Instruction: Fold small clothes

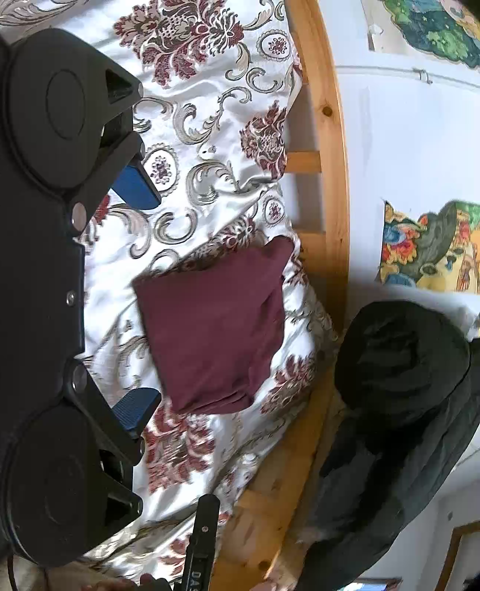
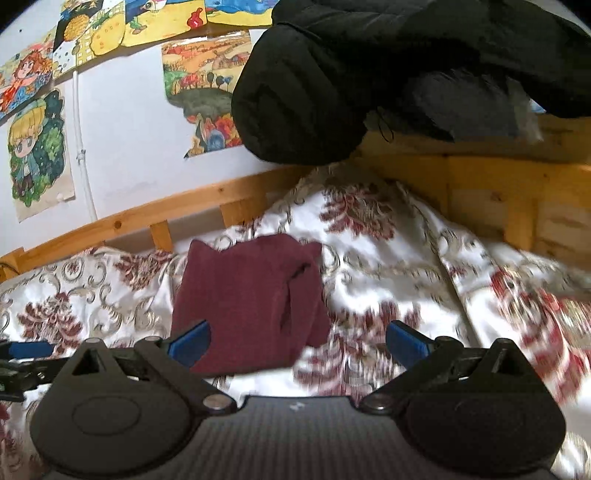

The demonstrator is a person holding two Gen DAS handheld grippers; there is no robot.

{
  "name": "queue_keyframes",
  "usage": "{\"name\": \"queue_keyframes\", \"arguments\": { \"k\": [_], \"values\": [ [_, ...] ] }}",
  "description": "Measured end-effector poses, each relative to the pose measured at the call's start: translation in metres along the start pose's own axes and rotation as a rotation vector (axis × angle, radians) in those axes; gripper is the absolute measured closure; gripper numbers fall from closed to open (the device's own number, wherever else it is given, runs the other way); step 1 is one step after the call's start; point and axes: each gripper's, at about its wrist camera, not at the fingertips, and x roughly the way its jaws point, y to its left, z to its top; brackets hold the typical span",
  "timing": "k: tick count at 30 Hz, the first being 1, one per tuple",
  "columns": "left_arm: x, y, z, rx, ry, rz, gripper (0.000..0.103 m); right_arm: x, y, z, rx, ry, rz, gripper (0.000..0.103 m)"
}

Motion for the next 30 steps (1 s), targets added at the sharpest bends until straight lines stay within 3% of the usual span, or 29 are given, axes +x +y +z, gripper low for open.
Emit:
{"name": "queue_keyframes", "arguments": {
  "k": [5,20,30],
  "values": [
    [-0.003,0.001,-0.016,0.021,0.013,-0.017,0.001,-0.006,0.011,-0.011,-0.04,0.017,-0.016,0.0],
    [0.005,0.03,-0.029,-0.19,0.106,0.054,0.001,0.012,0.025,-0.022,-0.087,0.089,0.013,0.0],
    [0.006,0.025,-0.03,-0.154,0.112,0.05,0.001,0.013,0.022,-0.021,-0.07,0.093,0.016,0.0]
  ]
}}
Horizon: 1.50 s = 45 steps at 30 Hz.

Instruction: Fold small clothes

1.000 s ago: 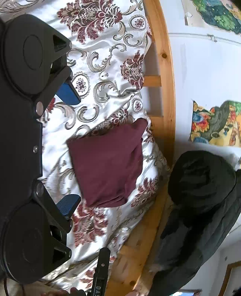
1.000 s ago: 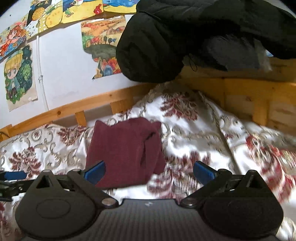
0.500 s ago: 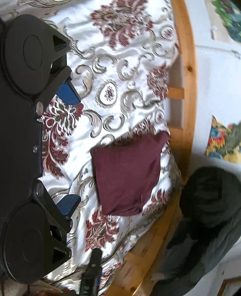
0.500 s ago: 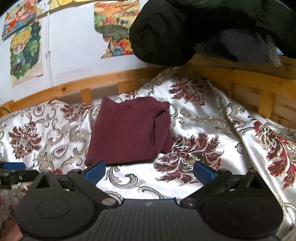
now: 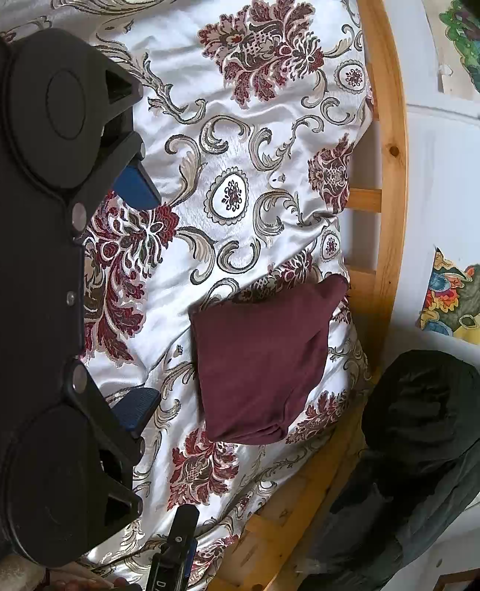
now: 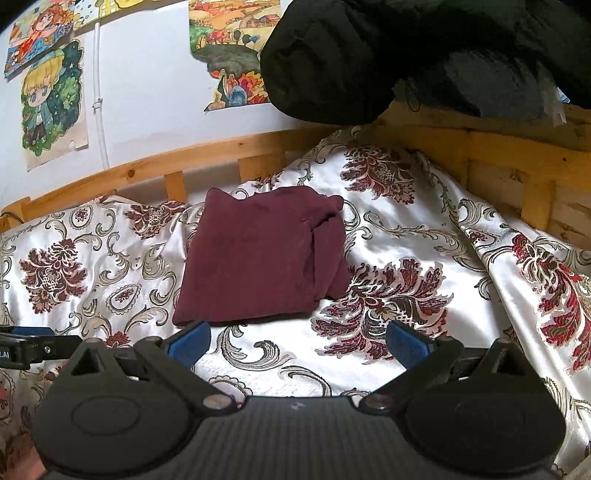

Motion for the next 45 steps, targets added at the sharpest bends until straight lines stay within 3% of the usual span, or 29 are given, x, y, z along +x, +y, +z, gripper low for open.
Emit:
{"name": "queue_keyframes", "arguments": {
  "k": [45],
  "values": [
    [0.0012,0.0038,-0.0036,-0.039,0.02,0.018,0.001,0.006,-0.0001,-0.0035,0.01,0.041,-0.001,0.0]
  ]
}}
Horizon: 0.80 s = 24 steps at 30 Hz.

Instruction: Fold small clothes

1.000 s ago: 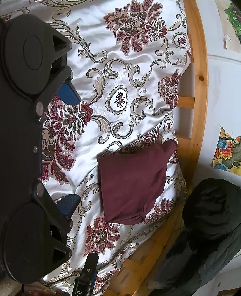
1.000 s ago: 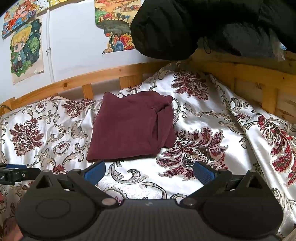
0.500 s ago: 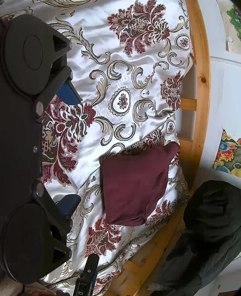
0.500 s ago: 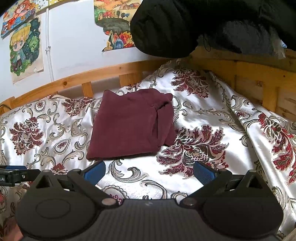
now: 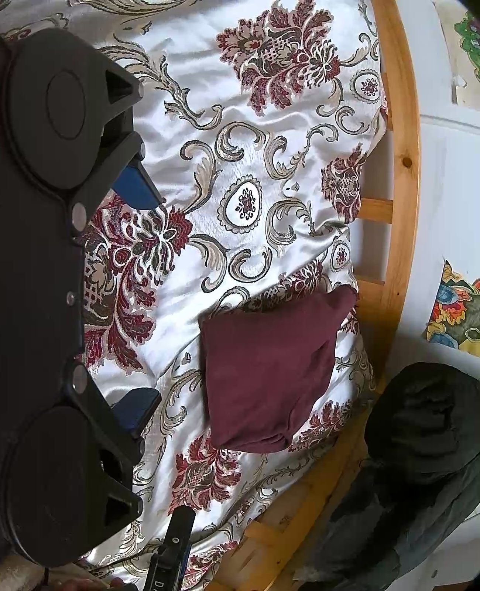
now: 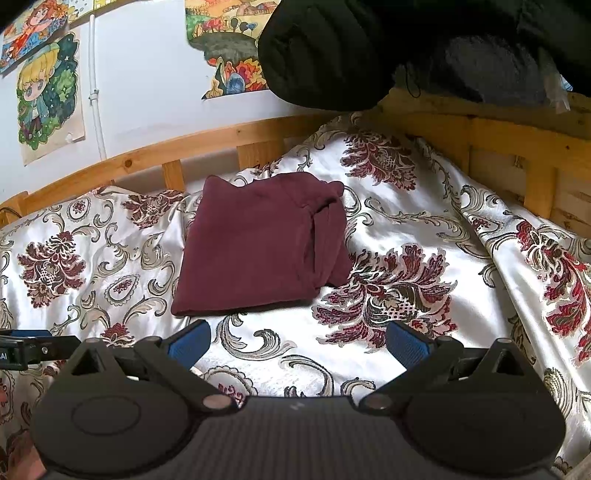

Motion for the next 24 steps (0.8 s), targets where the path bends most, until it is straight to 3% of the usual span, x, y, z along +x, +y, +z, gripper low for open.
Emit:
{"name": "queue_keyframes", "arguments": {
  "k": [24],
  "values": [
    [0.0003,0.0019,-0.0025,-0.016,0.01,0.004,0.001,0.0012,0.0004,-0.0018,0.004,0.008,-0.001,0.0]
  ]
}}
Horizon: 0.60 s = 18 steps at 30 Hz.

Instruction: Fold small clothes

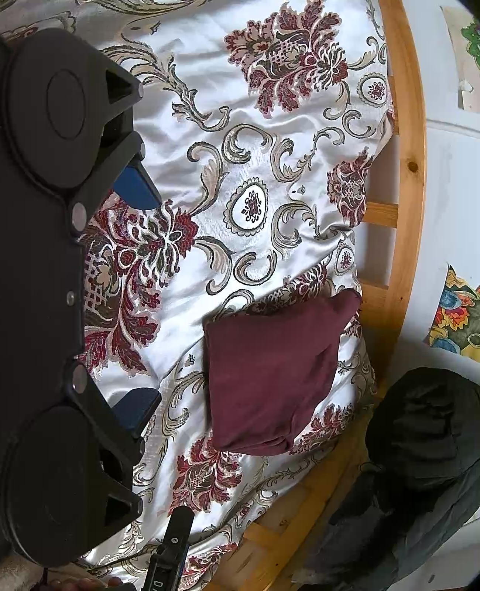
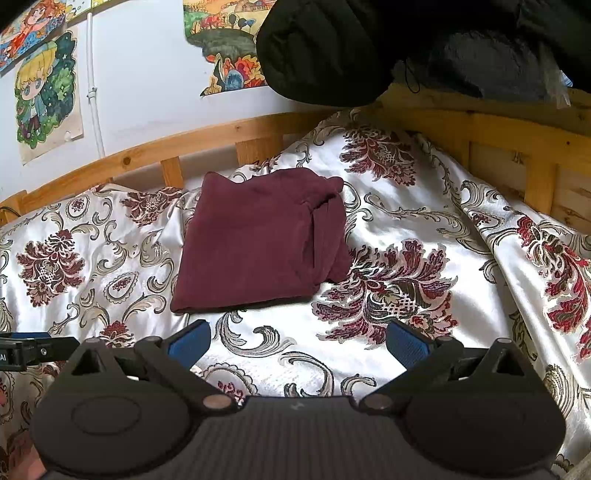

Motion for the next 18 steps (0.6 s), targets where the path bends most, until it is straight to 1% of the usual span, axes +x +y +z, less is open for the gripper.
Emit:
{"name": "queue_keyframes", "arguments": {
  "k": [12,16,18],
  "values": [
    [0.0,-0.0003,0.0003,-0.001,0.004,0.0,0.001,0.0003,0.0,-0.0011,0.0,0.005,0.001,0.0],
    [-0.0028,0.0013,0.0033,-0.027,0.006,-0.017,0.001,0.0011,0.0005,-0.0024,0.001,0.009,0.002,0.0],
    [-0.0063,-0.0006,0.0063,-0.028,-0.008,0.013,0.001,0.0016,0.0004,-0.0021,0.001,0.013,0.003,0.0]
  ]
}}
